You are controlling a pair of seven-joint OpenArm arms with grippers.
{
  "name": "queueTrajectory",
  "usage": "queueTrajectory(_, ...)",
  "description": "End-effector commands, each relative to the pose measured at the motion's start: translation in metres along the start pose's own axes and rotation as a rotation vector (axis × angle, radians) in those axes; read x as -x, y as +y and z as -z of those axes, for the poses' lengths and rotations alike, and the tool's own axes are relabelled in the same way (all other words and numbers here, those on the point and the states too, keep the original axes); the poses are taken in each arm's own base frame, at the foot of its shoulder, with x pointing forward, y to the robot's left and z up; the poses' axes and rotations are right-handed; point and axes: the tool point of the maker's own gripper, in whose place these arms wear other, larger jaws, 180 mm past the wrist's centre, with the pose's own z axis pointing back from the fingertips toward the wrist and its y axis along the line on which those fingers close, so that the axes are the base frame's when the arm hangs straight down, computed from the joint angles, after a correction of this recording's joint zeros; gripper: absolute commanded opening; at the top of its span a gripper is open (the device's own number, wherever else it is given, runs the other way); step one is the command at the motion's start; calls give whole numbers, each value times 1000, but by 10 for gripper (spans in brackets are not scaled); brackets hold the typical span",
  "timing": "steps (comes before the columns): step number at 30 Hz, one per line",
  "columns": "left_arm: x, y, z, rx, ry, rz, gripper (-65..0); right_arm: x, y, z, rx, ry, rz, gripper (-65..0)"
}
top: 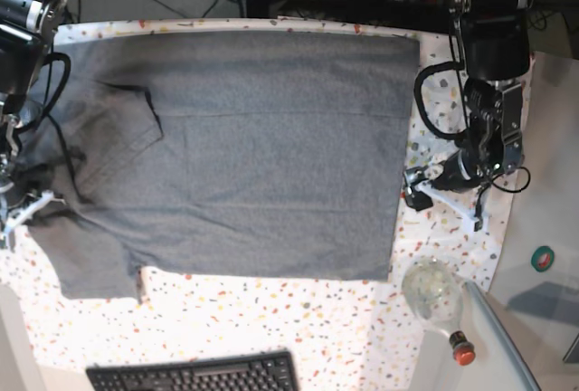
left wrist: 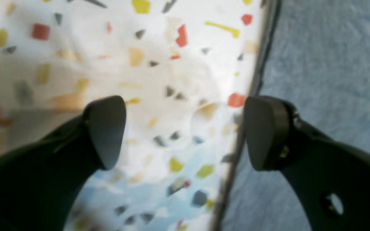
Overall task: Layout the t-shirt on the table in an organized manner, then fold the t-shirt properly
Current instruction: 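Grasp the t-shirt side edge with the left gripper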
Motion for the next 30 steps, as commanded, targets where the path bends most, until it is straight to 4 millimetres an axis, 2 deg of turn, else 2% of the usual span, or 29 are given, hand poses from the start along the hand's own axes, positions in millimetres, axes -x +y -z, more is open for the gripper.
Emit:
queueTrajectory(1,-23,-17,2,39,-54,2,-100,-31,-13,-3,26,-79,-2,-650)
queueTrajectory(5,-27,-51,11,96,-58,-19,-100,-31,-14,-3,27,-79,-4,-650)
queueTrajectory(8,-20,-68,20,123,-28,-46,-100,-31,-14,-3,27,-79,-4,-650)
queueTrajectory(12,2,-65,31,114,41,-87,-102,-32,-15,-3,30,-80,-5,-650)
queueTrajectory(15,8,-60,32,106,54,-91,-107,-32,-17,-3,32,-81,-4,-650)
queueTrajectory(17,9,-61,32,106,58,-88,-176,-32,-17,-3,32,-81,-4,-650)
queueTrajectory(18,10,-61,32,106,60,-88,-248,-32,-17,-3,32,-80,-6,-650)
queueTrajectory(22,10,-62,32,108,64,-85,-635,-32,-16,-3,32,-80,-7,-650)
queueTrajectory(25,-5,-64,27,115,23,-76,-650,-32,-16,-3,32,-80,-7,-650)
queueTrajectory(30,-7,-64,8,108,28,-31,-650,-31,-16,-3,32,-79,-7,-650)
